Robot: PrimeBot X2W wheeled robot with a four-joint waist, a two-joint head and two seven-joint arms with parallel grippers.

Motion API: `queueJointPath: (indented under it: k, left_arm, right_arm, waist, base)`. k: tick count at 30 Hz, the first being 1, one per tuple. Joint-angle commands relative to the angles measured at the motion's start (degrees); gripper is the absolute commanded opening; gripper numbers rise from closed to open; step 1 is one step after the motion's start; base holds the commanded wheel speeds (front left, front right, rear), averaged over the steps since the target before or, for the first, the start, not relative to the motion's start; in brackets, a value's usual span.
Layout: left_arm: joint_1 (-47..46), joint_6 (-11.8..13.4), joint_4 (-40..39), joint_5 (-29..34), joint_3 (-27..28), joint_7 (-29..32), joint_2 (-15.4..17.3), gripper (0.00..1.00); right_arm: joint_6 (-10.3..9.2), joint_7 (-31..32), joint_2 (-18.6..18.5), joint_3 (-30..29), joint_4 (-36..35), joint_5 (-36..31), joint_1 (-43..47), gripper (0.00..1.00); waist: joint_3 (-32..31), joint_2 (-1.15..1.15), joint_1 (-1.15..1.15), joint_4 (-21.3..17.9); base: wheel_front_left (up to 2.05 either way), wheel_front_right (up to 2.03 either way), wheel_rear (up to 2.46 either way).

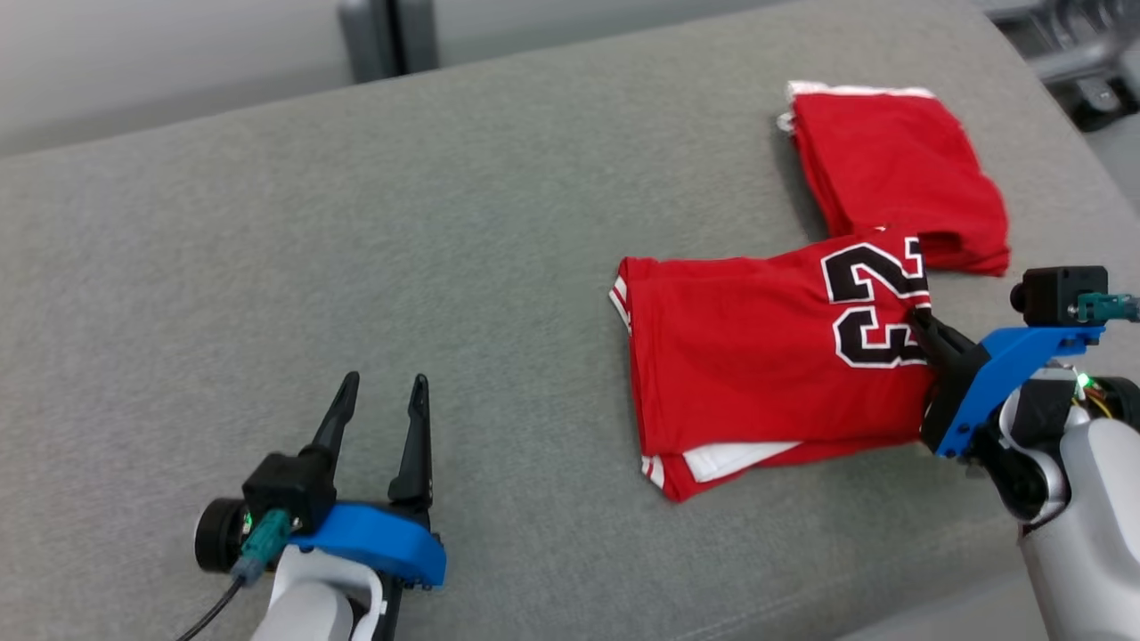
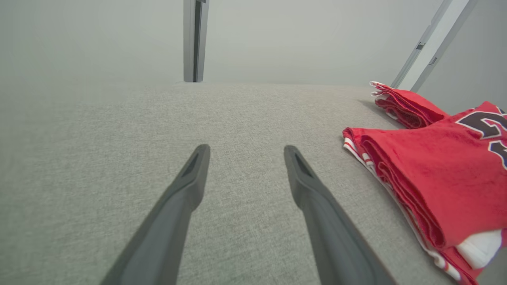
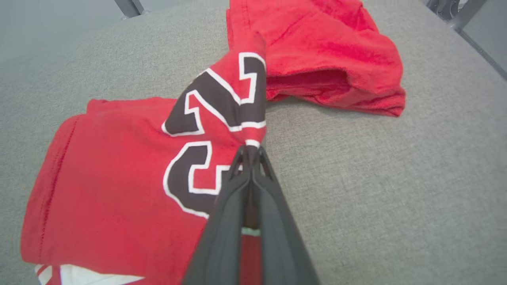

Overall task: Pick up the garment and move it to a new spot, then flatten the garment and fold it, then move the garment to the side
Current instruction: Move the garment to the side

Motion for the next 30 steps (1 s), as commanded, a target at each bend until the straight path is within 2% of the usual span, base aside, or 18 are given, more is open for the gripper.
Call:
queueJointPath:
  k: [1, 4, 8, 15, 30]
  left_arm:
    - [-1.3, -0.2, -0.4, 0.4, -0.2, 0.4, 0.4, 1.0]
    - [-2.2, -0.3, -0.4, 0.7, -0.5, 0.7, 0.6, 1.0]
    - [-2.9, -0.4, -0.1, 0.7, -1.1, 0.9, 0.6, 1.0]
    - [-2.6, 0.1, 0.4, 0.1, -0.6, 0.4, 0.4, 1.0]
    - [-1.9, -0.2, 1.5, -0.6, -0.3, -0.4, -1.4, 1.0]
  right_arm:
    - [0.03, -0.4, 0.1, -0.1, -0.6, 0.4, -1.3, 0.0]
    - [0.03, -0.8, 0.5, 0.2, -1.1, 0.4, -2.1, 0.0]
    - [0.03, -1.3, 0.9, 0.8, -1.2, 0.6, -3.5, 0.0]
    - [0.03, -1.2, -0.2, 0.7, -0.2, -0.5, -7.9, 0.0]
    - [0.03, 0.8, -3.9, -5.2, 5.4, -7.3, -20.2, 0.0]
  waist:
    - [-0.2, -0.01, -0.01, -1.6]
    - [0.4, -0.01, -0.01, -2.8]
    - [0.4, -0.01, -0.01, -2.5]
    - [-0.4, -0.01, -0.01, 1.1]
    - [-0.6, -0.01, -0.01, 8.2]
  base:
    - [0.0, 0.0, 0.0]
    - [0.0, 0.0, 0.0]
    - [0.0, 0.0, 0.0]
    - [0.0, 0.0, 0.0]
    - [0.0, 0.0, 0.0]
